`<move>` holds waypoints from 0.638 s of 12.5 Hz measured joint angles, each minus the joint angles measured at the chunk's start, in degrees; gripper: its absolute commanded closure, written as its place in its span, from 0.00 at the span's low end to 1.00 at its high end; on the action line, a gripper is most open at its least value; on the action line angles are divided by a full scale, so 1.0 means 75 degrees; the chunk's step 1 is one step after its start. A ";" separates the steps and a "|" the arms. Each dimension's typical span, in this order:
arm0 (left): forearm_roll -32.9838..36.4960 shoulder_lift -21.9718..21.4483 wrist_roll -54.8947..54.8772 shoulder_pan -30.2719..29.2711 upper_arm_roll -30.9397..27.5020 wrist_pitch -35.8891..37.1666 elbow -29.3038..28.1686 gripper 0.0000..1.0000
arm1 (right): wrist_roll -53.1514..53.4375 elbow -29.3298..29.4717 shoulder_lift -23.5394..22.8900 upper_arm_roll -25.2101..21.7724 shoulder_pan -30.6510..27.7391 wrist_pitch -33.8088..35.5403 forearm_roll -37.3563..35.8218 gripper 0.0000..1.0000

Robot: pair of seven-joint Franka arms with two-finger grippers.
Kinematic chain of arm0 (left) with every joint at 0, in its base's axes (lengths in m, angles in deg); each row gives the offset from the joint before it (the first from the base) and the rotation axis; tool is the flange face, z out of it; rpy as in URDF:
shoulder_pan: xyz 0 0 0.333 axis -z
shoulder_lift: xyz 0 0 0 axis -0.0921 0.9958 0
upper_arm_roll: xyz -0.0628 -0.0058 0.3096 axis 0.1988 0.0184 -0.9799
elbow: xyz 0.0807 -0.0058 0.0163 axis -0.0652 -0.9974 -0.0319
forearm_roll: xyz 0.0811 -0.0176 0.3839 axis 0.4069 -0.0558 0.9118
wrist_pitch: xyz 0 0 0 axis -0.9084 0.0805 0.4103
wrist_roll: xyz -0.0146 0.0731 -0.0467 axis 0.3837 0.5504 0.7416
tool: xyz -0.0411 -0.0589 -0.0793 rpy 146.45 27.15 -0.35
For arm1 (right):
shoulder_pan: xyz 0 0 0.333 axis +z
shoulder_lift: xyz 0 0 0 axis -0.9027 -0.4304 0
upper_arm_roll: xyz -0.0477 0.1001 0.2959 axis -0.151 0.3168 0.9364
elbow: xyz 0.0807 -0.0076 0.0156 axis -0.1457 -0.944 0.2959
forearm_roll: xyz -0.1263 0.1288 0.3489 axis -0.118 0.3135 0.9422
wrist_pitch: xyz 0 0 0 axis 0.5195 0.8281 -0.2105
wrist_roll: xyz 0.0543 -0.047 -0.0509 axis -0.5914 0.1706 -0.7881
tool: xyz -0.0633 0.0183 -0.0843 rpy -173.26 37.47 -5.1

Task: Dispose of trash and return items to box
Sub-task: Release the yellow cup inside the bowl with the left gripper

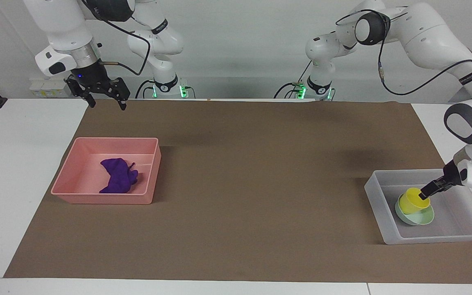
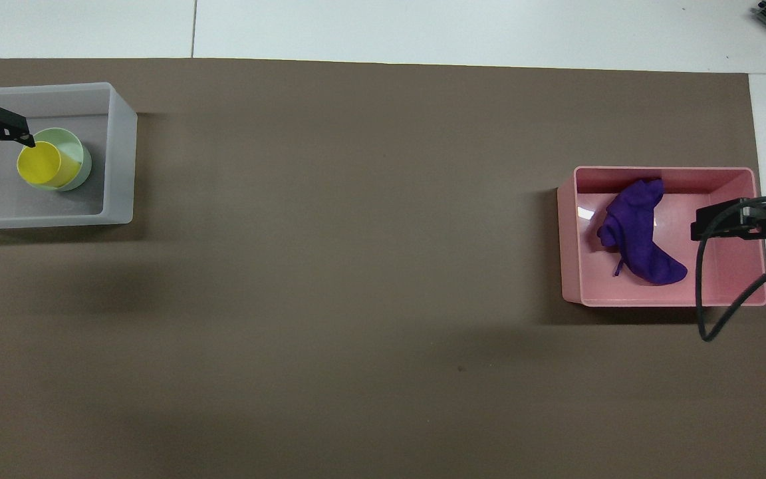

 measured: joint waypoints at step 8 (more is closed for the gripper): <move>0.0102 -0.2266 0.0331 0.1313 0.0148 0.2811 -0.0281 0.00 | 0.0000 0.0002 0.0012 -0.0024 -0.0014 0.0010 -0.0011 0.00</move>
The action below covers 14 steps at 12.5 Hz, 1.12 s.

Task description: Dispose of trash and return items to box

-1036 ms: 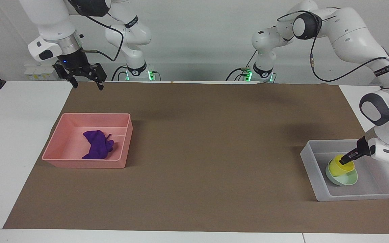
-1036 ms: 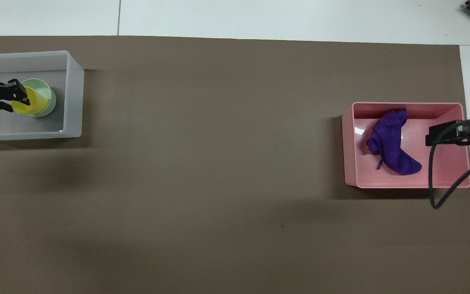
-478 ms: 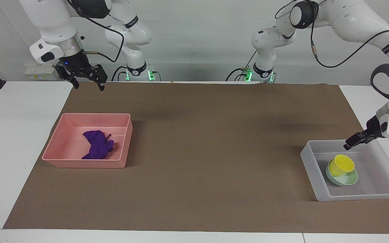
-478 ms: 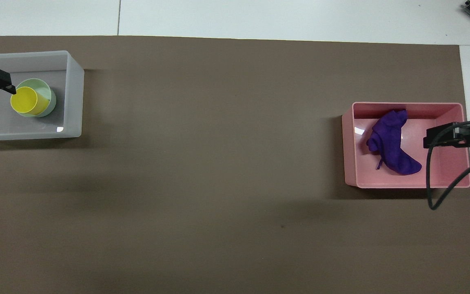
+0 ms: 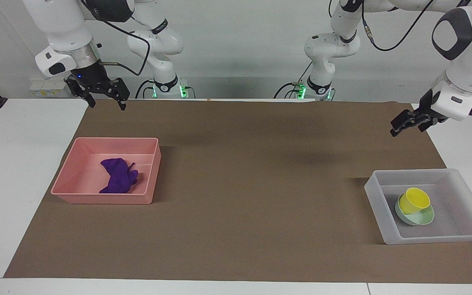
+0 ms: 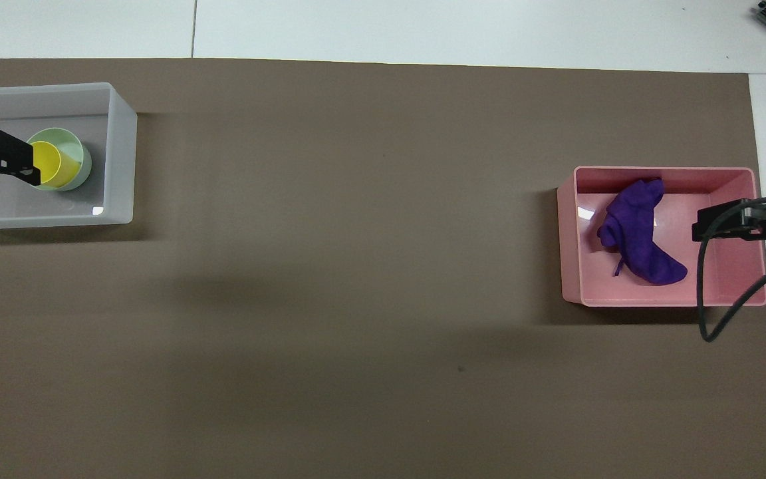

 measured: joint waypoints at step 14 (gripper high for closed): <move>0.0007 -0.1532 -0.0172 0.0699 -0.0067 -0.1223 -0.2453 0.00 | 0.0000 -0.0040 -0.0001 0.0001 0.0000 0.0004 0.0000 0.00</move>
